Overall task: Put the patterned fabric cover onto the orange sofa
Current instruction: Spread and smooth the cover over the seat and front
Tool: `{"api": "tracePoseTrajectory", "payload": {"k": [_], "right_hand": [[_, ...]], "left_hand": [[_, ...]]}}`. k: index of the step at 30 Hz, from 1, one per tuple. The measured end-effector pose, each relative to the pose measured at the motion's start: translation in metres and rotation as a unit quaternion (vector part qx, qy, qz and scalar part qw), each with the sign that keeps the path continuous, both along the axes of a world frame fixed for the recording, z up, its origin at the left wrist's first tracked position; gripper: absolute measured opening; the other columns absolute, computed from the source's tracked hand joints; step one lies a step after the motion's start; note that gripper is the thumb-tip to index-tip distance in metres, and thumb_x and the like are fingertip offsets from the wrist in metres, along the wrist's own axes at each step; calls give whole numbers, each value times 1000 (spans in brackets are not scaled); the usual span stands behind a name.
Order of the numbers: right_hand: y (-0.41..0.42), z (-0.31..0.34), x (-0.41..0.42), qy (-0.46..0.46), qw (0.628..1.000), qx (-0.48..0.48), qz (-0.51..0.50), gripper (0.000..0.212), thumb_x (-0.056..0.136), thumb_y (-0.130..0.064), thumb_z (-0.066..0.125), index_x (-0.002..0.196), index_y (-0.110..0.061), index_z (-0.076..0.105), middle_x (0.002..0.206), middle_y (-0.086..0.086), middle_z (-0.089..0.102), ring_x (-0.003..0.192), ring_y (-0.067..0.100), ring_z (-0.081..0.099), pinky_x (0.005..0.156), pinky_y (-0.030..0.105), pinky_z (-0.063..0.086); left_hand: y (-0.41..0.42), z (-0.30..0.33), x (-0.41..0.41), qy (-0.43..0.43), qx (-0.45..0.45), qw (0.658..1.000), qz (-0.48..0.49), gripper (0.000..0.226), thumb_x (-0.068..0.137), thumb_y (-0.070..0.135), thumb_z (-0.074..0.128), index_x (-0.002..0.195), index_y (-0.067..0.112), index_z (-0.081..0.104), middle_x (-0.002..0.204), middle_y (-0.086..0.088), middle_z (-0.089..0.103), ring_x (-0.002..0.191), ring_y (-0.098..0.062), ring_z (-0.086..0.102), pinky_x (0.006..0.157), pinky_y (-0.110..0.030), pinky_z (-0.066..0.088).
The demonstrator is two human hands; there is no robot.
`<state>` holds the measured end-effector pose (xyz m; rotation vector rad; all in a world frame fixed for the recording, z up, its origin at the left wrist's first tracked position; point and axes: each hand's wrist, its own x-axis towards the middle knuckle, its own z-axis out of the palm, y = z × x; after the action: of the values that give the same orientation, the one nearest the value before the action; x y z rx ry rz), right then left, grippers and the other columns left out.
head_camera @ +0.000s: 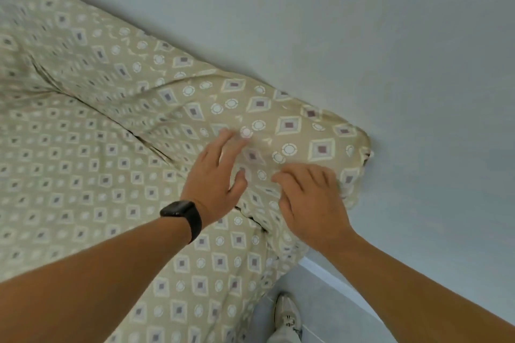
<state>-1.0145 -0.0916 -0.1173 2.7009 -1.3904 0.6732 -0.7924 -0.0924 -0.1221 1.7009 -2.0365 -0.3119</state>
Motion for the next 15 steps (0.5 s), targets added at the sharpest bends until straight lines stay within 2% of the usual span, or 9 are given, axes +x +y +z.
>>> {"api": "tracePoseTrajectory", "payload": {"k": [2, 4, 5, 7, 9, 11, 13, 15], "right_hand": [[21, -22, 3, 70, 995, 26, 69, 28, 83, -16, 62, 111, -20, 65, 110, -1, 63, 95, 24, 58, 86, 38, 42], [40, -40, 9, 150, 975, 122, 106, 28, 83, -16, 64, 111, -21, 63, 103, -3, 61, 90, 22, 57, 81, 35, 45], [47, -48, 22, 189, 957, 189, 112, 30, 86, -17, 62, 115, -22, 62, 104, -3, 60, 92, 21, 57, 82, 34, 46], [56, -59, 32, 223, 914, 330, 70, 35, 96, -17, 50, 131, -22, 54, 120, -2, 58, 106, 21, 55, 90, 33, 46], [64, -72, 50, 235, 877, 418, 44, 40, 101, -20, 42, 141, -23, 46, 134, -2, 52, 119, 20, 52, 96, 32, 47], [71, -79, 65, 264, 848, 458, 35, 42, 103, -25, 40, 145, -24, 41, 141, -2, 47, 124, 20, 50, 99, 36, 47], [78, -83, 92, 262, 838, 478, 19, 41, 104, -27, 38, 146, -26, 41, 142, -4, 46, 125, 19, 49, 98, 37, 48], [86, -67, 133, 198, 846, 496, 4, 39, 104, -29, 39, 143, -29, 44, 140, -7, 48, 123, 16, 52, 97, 38, 49]], "left_hand": [[47, -29, 23, -30, 128, 991, -7, 53, 93, 23, 53, 145, 28, 43, 159, 4, 29, 125, -21, 51, 99, -30, 45], [89, -52, 45, -52, 298, 953, -5, 48, 98, 21, 48, 143, 34, 43, 154, 14, 32, 103, -14, 57, 90, -28, 47], [112, -62, 61, -56, 372, 926, 1, 47, 99, 21, 46, 144, 35, 42, 151, 15, 35, 105, -13, 56, 92, -29, 47], [138, -74, 75, -66, 467, 882, 9, 46, 101, 23, 44, 145, 36, 40, 149, 13, 38, 115, -16, 54, 97, -32, 47], [159, -81, 89, -53, 529, 847, 33, 45, 103, 28, 43, 147, 36, 38, 153, 10, 36, 114, -19, 56, 97, -35, 49], [167, -86, 94, -30, 556, 829, 47, 46, 103, 32, 42, 149, 36, 37, 159, 7, 31, 124, -20, 55, 99, -36, 49], [175, -85, 106, 2, 556, 829, 61, 43, 104, 33, 40, 147, 36, 40, 157, 6, 35, 127, -20, 53, 102, -37, 48], [183, -75, 126, 30, 544, 835, 76, 40, 105, 34, 39, 144, 34, 44, 149, 5, 45, 126, -21, 54, 103, -38, 47]]}}
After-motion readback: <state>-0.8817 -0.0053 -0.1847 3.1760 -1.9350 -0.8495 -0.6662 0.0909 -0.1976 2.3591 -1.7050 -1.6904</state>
